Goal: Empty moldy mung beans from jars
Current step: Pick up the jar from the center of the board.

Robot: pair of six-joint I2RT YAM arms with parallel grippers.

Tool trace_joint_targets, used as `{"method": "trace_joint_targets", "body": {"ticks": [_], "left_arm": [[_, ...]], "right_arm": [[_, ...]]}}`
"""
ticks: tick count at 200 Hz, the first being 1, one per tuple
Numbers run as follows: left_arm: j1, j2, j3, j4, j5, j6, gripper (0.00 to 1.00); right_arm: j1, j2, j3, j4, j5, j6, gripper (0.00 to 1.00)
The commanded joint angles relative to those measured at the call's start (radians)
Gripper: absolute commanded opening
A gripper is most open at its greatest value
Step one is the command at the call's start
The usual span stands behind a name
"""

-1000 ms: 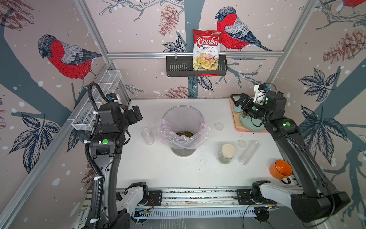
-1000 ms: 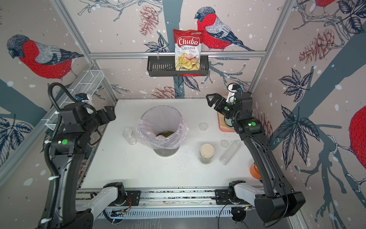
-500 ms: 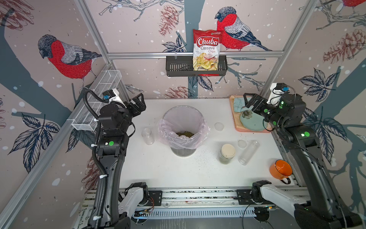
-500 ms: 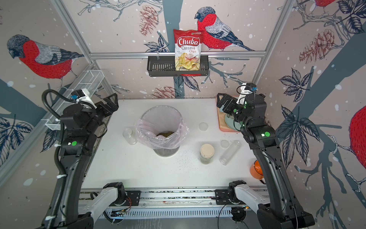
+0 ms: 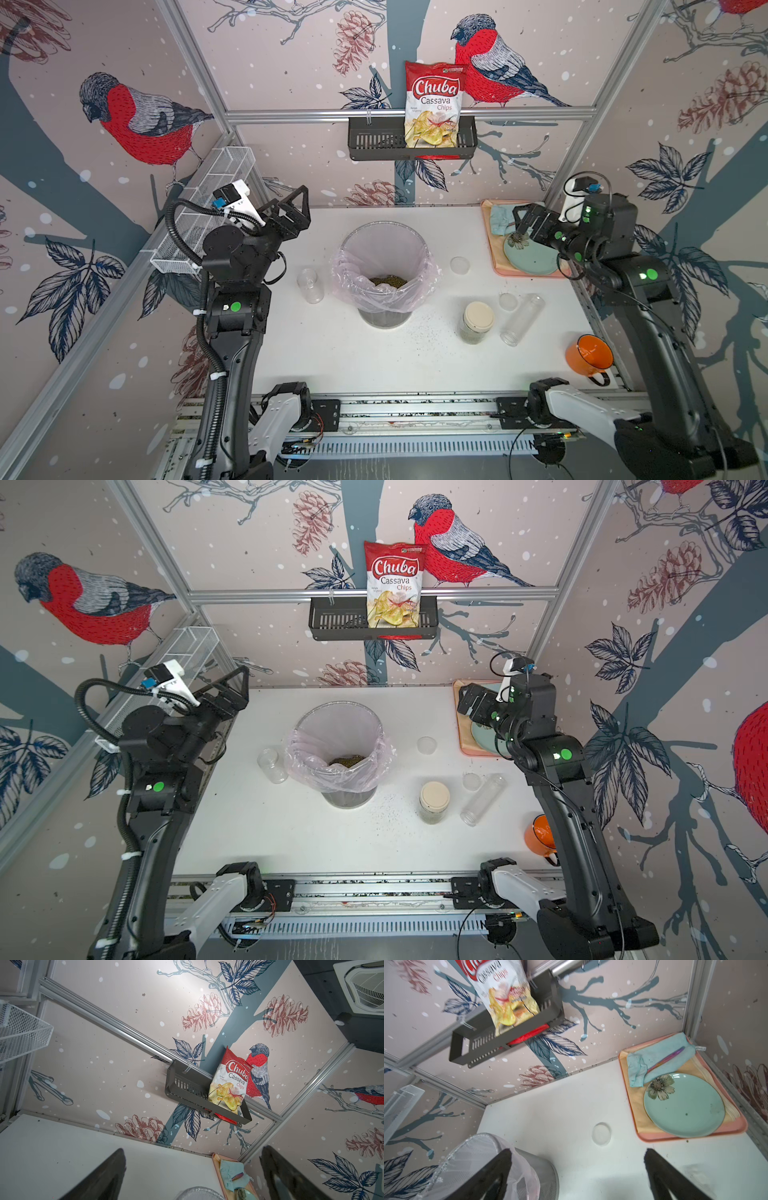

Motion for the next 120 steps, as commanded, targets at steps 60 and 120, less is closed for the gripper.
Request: {"method": "trace_joint_targets", "body": {"ticks": [60, 120], "left_arm": [[-0.212, 0.061, 0.098, -0.216, -0.309, 0.318, 0.98], [-0.315, -0.018, -0.031, -0.077, -0.340, 0.444, 0.98]], "right_arm": [[0.014, 0.062, 0.015, -0.180, 0.066, 0.013, 1.00], [0.045, 0.086, 0.032, -0.210, 0.144, 0.006, 0.99]]}}
